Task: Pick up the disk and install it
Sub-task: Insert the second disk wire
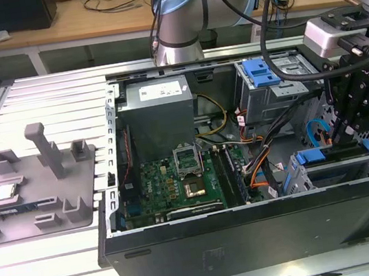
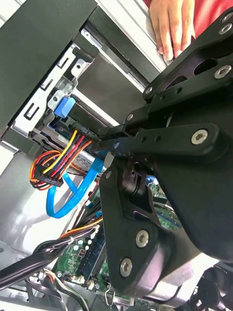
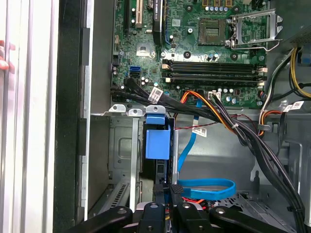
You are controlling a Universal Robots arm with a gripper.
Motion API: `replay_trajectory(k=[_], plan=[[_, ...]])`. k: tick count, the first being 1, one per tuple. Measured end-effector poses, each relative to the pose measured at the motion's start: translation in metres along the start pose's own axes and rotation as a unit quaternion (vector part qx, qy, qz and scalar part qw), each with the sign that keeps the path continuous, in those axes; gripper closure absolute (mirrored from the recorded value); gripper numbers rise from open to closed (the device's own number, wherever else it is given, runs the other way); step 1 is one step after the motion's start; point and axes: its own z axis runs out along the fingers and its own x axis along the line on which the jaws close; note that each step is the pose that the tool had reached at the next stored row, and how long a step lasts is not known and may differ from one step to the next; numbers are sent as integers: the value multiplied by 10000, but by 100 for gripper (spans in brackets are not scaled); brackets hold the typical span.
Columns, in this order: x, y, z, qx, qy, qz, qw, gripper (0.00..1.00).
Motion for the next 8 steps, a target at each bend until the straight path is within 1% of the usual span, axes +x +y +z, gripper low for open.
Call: replay_trajectory(k=[8], plan=[[-1, 0, 21, 0, 5, 0, 10000, 84]])
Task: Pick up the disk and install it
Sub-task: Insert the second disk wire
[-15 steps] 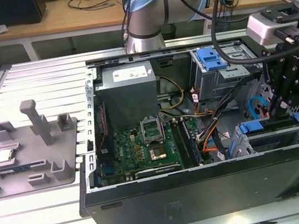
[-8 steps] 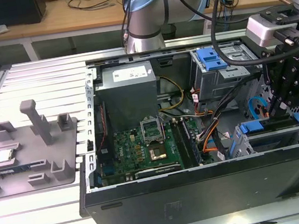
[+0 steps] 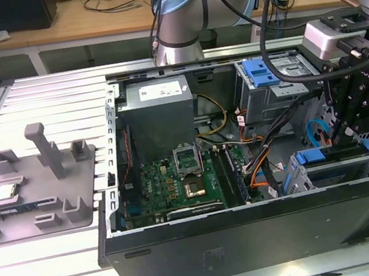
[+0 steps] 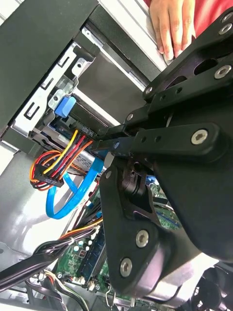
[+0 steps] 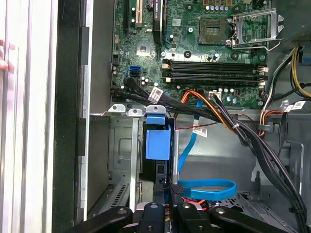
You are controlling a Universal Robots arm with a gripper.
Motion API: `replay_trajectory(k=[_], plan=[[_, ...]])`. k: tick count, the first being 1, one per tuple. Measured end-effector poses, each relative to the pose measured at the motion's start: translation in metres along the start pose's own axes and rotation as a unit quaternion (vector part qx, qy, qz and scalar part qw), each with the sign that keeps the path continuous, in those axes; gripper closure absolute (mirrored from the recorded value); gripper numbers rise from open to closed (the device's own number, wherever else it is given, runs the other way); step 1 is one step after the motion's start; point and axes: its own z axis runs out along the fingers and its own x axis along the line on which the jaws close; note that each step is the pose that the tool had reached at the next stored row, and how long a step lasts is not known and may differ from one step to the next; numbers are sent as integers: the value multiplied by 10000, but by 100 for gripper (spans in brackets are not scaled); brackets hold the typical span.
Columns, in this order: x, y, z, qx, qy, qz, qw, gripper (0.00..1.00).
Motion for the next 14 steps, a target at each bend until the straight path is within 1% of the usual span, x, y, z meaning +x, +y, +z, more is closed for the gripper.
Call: replay_trajectory(k=[14], plan=[[-1, 0, 27, 0, 3, 0, 10000, 84]])
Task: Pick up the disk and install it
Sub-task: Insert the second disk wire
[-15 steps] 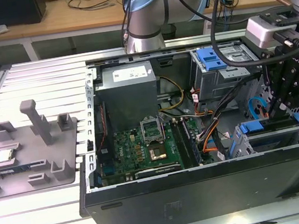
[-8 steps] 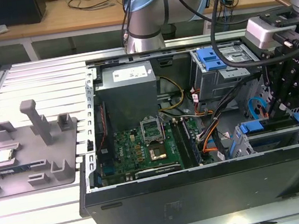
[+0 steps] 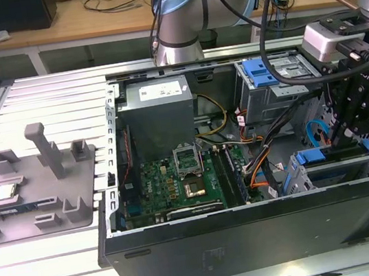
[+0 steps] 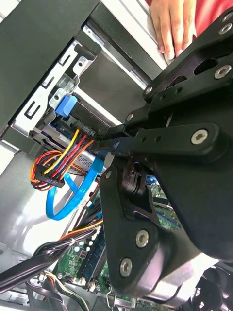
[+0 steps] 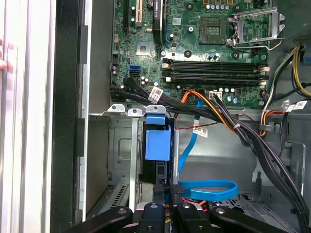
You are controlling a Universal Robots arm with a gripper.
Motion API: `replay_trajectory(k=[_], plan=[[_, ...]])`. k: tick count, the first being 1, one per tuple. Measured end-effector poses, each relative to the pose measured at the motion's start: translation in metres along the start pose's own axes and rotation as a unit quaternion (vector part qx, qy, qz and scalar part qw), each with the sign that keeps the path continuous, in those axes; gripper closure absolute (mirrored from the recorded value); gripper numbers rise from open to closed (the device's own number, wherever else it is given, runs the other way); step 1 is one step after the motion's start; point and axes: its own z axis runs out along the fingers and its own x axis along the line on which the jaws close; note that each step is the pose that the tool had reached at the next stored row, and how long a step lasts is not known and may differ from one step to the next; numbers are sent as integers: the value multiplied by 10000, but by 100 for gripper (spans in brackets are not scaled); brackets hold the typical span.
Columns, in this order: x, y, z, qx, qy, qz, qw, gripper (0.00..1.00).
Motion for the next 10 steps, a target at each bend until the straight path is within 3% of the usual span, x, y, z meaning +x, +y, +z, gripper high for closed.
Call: replay_trajectory(k=[10], plan=[[-1, 0, 23, 0, 3, 0, 10000, 84]])
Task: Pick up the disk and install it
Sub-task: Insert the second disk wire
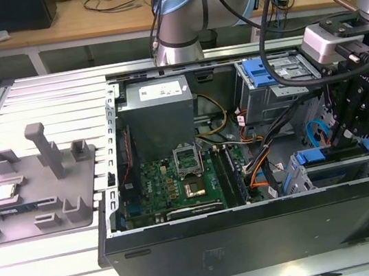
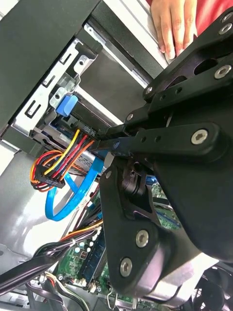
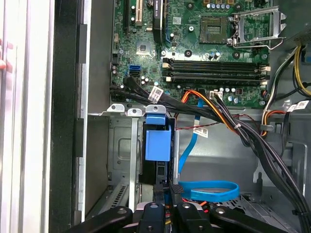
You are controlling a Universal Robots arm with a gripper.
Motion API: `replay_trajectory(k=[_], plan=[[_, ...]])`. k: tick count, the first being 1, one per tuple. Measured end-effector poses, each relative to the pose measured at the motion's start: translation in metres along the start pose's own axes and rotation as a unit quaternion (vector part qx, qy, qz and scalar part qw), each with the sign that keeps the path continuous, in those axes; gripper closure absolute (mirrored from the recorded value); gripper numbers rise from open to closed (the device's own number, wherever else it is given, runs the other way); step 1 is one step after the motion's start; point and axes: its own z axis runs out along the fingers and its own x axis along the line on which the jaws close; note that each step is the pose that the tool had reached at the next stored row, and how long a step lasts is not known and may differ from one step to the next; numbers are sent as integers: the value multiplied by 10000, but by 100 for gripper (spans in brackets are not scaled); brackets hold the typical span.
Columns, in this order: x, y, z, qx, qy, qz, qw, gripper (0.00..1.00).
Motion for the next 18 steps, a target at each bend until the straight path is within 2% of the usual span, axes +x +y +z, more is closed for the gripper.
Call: replay_trajectory(k=[18], plan=[[-2, 0, 30, 0, 1, 0, 10000, 84]])
